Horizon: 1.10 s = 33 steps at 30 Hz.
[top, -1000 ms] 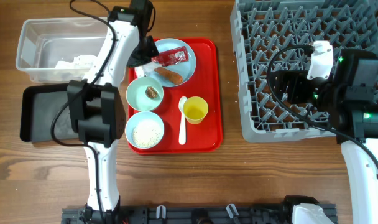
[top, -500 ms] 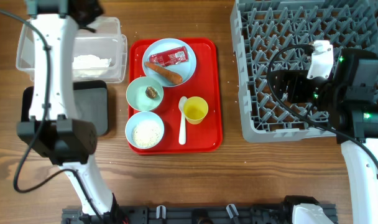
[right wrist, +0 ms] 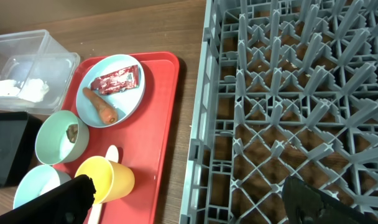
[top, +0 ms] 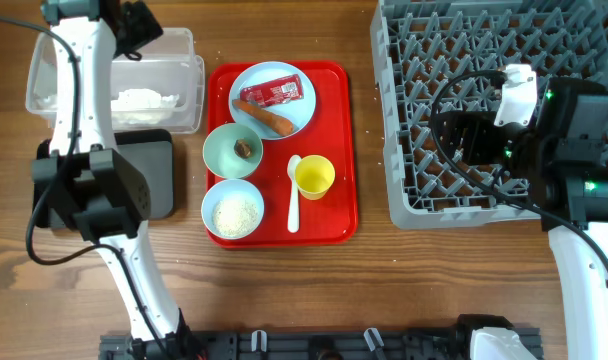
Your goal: Sort waste into correct bins and load items into the dishwasher rack
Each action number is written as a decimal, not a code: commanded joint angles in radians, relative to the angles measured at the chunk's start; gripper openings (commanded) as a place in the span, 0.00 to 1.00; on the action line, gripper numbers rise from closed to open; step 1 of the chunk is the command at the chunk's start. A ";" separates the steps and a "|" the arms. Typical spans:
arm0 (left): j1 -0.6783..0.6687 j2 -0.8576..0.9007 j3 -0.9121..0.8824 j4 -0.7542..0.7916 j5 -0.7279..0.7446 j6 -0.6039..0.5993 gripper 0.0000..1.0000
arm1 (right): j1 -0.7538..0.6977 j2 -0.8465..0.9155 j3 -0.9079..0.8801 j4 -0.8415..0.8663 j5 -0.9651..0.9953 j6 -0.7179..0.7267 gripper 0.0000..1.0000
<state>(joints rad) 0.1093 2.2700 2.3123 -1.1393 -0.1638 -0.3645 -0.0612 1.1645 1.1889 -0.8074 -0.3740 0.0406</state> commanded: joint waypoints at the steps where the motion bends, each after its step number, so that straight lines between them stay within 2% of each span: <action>1: -0.062 -0.039 0.003 0.012 0.163 0.143 1.00 | 0.003 0.008 0.014 0.007 -0.016 0.011 1.00; 6: -0.292 -0.034 0.003 0.031 0.165 0.397 0.99 | 0.003 0.008 0.014 0.007 -0.016 0.011 1.00; 10: -0.439 0.040 0.003 0.048 0.053 0.526 1.00 | 0.003 0.008 0.014 0.005 -0.016 0.011 1.00; 17: -0.465 0.209 0.003 0.051 0.103 0.598 1.00 | 0.003 0.008 0.014 -0.006 -0.016 0.011 1.00; 26: -0.465 0.325 -0.005 0.085 0.129 0.597 0.97 | 0.003 0.008 0.014 -0.011 -0.015 0.011 1.00; 28: -0.465 0.339 -0.005 0.077 0.130 0.596 0.89 | 0.003 0.008 0.014 -0.011 -0.011 0.011 1.00; 30: -0.465 0.345 -0.005 0.065 0.131 0.592 0.74 | 0.003 0.008 0.014 -0.011 -0.011 0.011 1.00; 33: -0.465 0.349 -0.018 0.047 0.152 0.571 0.31 | 0.003 0.008 0.014 -0.013 -0.011 0.011 1.00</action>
<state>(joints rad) -0.3580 2.5725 2.3123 -1.0756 -0.0280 0.2207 -0.0612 1.1664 1.1889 -0.8162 -0.3740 0.0402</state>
